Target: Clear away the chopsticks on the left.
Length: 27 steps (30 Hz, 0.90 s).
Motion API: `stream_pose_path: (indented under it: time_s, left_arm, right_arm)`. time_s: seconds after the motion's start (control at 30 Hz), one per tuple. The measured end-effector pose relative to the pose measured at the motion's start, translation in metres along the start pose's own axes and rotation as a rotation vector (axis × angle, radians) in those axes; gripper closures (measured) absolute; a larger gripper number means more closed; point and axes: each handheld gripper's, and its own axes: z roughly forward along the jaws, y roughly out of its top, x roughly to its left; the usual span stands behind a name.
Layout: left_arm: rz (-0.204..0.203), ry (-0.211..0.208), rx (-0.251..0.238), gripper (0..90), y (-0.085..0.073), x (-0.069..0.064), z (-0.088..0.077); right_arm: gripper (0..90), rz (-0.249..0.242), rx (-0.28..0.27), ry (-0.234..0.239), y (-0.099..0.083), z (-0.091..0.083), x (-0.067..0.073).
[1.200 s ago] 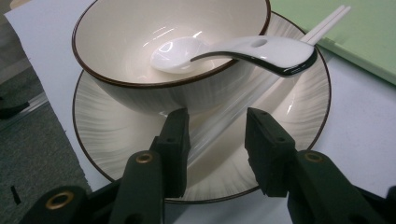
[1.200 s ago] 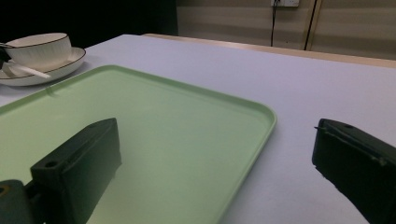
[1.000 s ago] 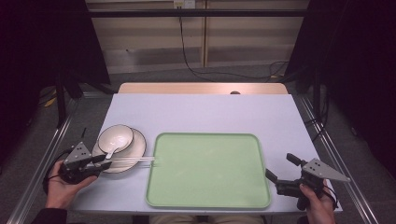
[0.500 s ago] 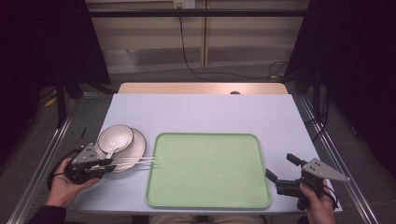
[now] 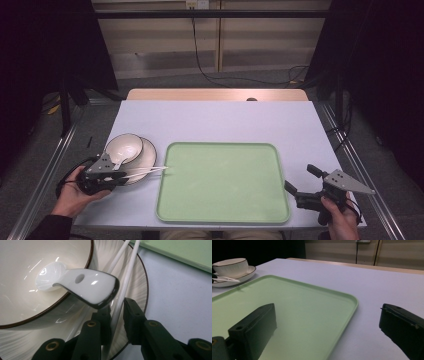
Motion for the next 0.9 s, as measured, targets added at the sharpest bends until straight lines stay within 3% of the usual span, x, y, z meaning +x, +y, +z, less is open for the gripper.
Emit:
stream_pose_path:
  time_s: [0.27,0.57,0.63,0.9]
  left_arm:
    - [0.008,-0.024,0.017,83.3,0.0031,0.0016,0.0019]
    - [-0.027,-0.041,0.018,84.9,0.0027,0.0013,0.0014]
    - [-0.048,-0.035,0.005,84.9,0.0023,0.0002,0.0014]
    - [-0.07,-0.05,-0.021,85.0,0.0049,-0.0023,-0.0013]
  right_arm:
    - [0.8,0.007,-0.001,-0.004,0.0,0.0,-0.0003]
    - [0.8,0.012,-0.001,-0.005,0.0001,0.0001,-0.0006]
    - [0.8,0.008,0.0,-0.007,0.0001,0.0001,-0.0008]
    - [0.8,0.014,0.002,-0.005,0.0001,-0.0002,-0.0005]
